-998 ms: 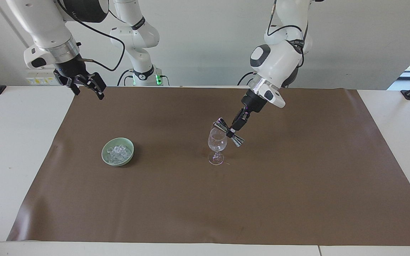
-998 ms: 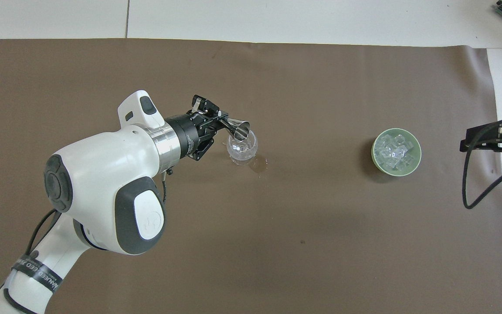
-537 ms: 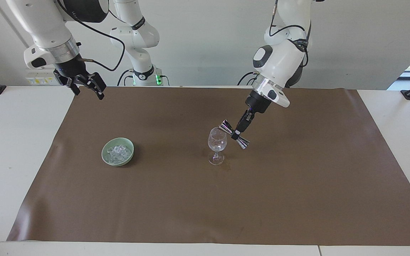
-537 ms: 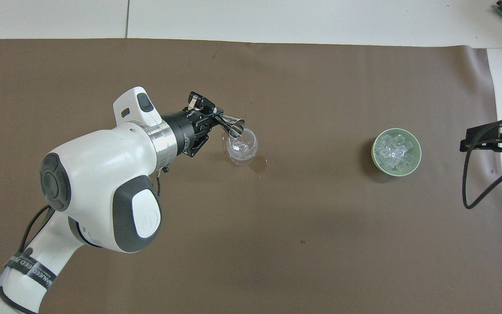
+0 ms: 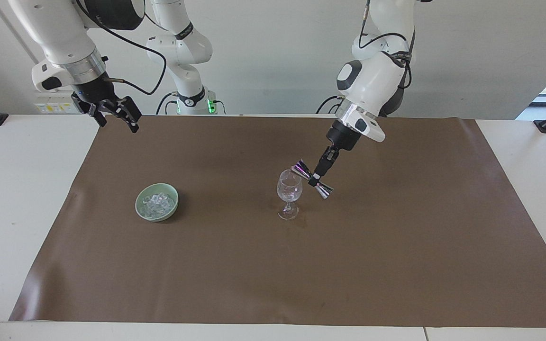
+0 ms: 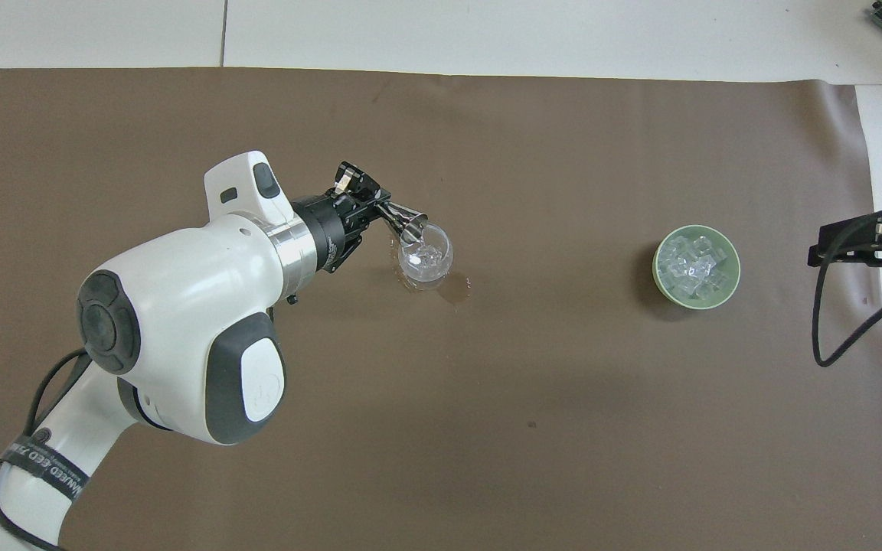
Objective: Pour wine and add ice with both arms
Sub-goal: 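Tilt the jigger over the glass with the left gripper to pour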
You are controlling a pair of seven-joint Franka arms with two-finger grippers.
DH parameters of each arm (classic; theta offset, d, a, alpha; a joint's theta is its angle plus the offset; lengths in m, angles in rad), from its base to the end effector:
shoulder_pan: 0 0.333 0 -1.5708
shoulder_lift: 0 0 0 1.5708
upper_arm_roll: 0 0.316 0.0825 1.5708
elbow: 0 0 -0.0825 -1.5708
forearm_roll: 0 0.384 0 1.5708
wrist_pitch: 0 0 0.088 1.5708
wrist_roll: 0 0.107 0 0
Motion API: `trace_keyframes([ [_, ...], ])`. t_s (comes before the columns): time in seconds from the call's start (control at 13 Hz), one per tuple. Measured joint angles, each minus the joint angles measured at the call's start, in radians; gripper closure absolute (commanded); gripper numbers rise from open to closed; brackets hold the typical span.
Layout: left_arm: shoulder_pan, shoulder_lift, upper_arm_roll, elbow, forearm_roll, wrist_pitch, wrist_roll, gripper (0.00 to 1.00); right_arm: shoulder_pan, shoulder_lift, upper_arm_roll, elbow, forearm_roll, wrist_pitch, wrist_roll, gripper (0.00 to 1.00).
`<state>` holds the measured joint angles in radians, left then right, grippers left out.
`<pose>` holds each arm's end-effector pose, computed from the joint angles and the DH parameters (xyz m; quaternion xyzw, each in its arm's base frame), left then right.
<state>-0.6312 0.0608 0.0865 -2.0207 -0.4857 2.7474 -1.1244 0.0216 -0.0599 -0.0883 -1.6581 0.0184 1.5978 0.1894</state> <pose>0.5308 -0.3008 0.4941 0.8284 0.4336 0.0967 0.3412 0.5364 -0.0353 0.6182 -0.9917 0.1279 0.0010 0.0118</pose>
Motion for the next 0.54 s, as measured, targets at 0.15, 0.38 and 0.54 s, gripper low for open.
trace_keyframes([
  [0.15,0.000,0.000,0.000,0.000,0.045,0.001,0.000,1.00,0.000,0.000,0.000,0.000,0.000,0.000,0.000,0.00],
  [0.38,0.000,0.000,0.000,0.000,0.092,0.004,0.000,1.00,0.000,0.000,0.000,0.000,0.000,0.000,0.000,0.00],
  [0.54,0.000,0.001,0.000,0.000,0.131,0.010,0.000,1.00,0.000,0.000,0.000,0.000,0.000,0.000,0.000,0.00],
])
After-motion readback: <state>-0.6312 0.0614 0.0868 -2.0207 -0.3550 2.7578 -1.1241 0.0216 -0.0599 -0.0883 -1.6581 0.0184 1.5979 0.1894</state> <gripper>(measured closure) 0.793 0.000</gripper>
